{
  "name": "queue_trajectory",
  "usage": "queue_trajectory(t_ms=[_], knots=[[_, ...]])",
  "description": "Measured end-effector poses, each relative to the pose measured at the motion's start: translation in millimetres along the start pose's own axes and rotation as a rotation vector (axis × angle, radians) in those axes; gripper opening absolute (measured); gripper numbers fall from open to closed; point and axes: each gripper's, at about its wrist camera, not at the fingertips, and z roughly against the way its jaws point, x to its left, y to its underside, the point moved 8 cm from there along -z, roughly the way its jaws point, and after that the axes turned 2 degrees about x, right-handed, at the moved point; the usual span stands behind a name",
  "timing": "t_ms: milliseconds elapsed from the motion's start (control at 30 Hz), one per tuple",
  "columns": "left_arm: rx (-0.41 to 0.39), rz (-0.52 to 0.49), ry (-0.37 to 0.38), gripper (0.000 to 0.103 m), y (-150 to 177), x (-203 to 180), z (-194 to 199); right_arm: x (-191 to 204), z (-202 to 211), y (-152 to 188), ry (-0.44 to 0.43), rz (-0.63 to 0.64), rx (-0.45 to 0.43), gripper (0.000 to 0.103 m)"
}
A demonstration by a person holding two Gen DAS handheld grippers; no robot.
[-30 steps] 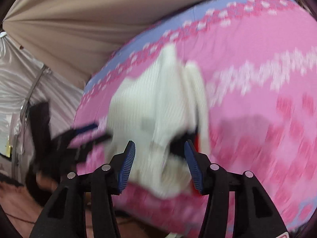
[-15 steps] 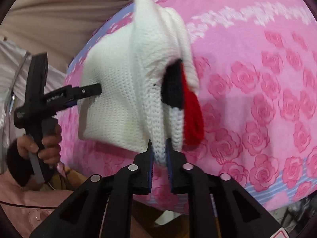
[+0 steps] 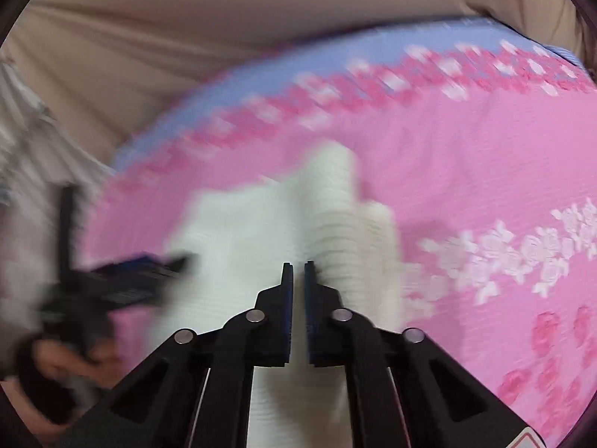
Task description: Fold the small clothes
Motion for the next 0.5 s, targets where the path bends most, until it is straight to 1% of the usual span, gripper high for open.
queue_trajectory(t_ms=[67, 100, 133, 167, 200, 233, 267, 300, 333, 367, 400, 467, 500], knots=[[-0.002, 0.019, 0.022, 0.096, -0.2, 0.2, 8.8, -16.5, -6.9, -0.9, -0.1, -0.074, -0.015, 0.0], [-0.01, 0.031, 0.037, 0.094, 1.7, 1.3, 16.4, -20.1, -2.7, -2.9, -0.12, -0.108, -0.007, 0.0], [-0.017, 0.038, 0.053, 0.095, 5.9, 4.2, 26.5, -17.1, 3.8, -3.5, -0.113, -0.107, -0.006, 0.0], [-0.02, 0.036, 0.063, 0.095, 9.6, 5.5, 34.8, -11.2, 12.1, -2.7, -0.093, -0.079, -0.012, 0.0], [-0.022, 0.032, 0.07, 0.095, 15.7, 7.8, 42.4, -6.3, 22.3, -0.3, -0.089, -0.066, -0.027, 0.003], [-0.023, 0.029, 0.076, 0.095, 23.1, 9.7, 50.5, -5.2, 32.9, 4.7, -0.093, -0.08, -0.048, 0.009], [-0.02, 0.029, 0.088, 0.095, 34.1, 12.6, 57.4, -7.0, 43.5, 10.4, -0.084, -0.105, -0.067, 0.024], [-0.008, 0.034, 0.098, 0.095, 45.2, 15.4, 60.8, -10.0, 53.7, 19.6, -0.071, -0.131, -0.086, 0.036], [0.008, 0.04, 0.108, 0.096, 56.8, 17.2, 61.8, -12.4, 60.0, 31.2, -0.053, -0.149, -0.1, 0.056], [0.039, 0.044, 0.125, 0.096, 73.1, 16.8, 59.7, -15.3, 65.6, 42.5, -0.037, -0.168, -0.11, 0.067], [0.064, 0.044, 0.133, 0.096, 82.4, 15.5, 55.9, -16.7, 70.3, 55.9, -0.025, -0.183, -0.106, 0.068], [0.12, 0.034, 0.155, 0.096, 104.6, 5.6, 43.9, -16.7, 67.6, 82.7, -0.038, -0.2, -0.063, 0.068], [0.137, 0.019, 0.155, 0.095, 110.5, 1.0, 40.2, -14.0, 64.9, 92.3, -0.043, -0.208, -0.044, 0.068]])
